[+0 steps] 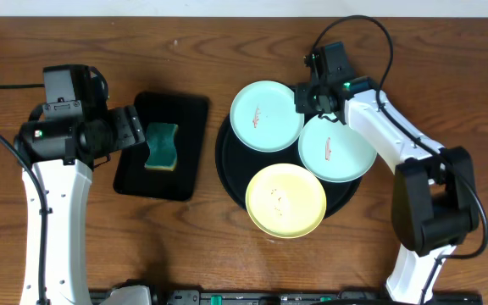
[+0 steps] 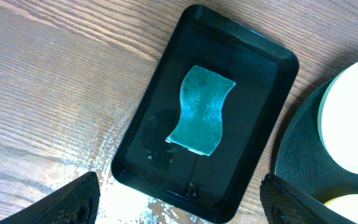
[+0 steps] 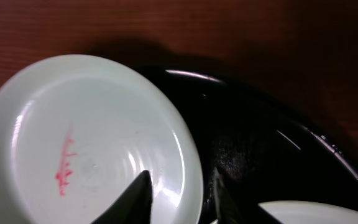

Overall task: Clean dirty plates on tray and stack at the side
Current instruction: 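Grip the top mint plate's rim with the right gripper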

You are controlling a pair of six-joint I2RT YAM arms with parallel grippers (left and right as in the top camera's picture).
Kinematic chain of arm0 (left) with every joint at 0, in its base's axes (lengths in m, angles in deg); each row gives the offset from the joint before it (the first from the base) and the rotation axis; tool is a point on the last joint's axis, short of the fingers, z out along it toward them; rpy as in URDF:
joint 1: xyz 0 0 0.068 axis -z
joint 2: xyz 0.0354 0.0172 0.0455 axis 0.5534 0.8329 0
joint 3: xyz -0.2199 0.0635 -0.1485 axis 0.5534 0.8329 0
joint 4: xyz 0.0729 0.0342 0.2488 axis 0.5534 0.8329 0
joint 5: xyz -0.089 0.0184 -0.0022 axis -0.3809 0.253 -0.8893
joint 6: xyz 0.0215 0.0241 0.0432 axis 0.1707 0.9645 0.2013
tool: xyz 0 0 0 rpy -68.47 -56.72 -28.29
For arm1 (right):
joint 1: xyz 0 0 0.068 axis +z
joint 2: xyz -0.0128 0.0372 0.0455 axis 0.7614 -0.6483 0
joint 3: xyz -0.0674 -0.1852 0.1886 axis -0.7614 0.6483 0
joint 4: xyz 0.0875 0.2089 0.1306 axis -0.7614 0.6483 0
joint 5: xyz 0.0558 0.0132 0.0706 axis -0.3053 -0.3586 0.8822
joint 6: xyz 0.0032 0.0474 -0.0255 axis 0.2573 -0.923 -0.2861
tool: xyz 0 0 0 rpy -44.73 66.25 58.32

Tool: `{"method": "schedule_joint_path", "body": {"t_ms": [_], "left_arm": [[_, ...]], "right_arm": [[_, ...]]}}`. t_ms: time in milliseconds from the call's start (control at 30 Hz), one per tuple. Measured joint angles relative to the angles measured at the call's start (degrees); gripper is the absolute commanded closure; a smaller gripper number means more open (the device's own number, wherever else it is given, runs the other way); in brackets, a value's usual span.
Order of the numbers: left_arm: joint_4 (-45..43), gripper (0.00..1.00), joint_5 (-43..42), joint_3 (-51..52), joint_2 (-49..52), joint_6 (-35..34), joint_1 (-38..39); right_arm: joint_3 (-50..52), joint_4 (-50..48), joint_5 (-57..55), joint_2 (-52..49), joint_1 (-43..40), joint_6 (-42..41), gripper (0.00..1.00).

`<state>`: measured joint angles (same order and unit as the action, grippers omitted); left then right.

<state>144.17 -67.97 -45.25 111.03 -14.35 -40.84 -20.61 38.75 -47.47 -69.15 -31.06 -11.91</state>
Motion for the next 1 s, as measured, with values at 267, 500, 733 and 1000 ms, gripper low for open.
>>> {"method": "schedule_joint_path", "body": {"t_ms": [267,500,733,1000], "left_arm": [[-0.09,0.17,0.00,0.00,0.00,0.02,0.00],[-0.48,0.17,0.00,0.00,0.52,0.02,0.00],[-0.48,0.17,0.00,0.00,5.38,0.00,0.00],[-0.52,0.18,0.00,0.02,8.07,0.02,0.00]], "right_arm": [[0.00,0.35,-0.04,-4.76,0.02,-1.90,0.76],[0.00,0.15,-0.07,-4.90,0.17,-3.04,0.80],[-0.20,-0.33,-0.50,-7.67,1.53,-4.90,0.92],[-0.74,-0.94,-0.81,-7.65,3.93,-5.62,0.99]]}}
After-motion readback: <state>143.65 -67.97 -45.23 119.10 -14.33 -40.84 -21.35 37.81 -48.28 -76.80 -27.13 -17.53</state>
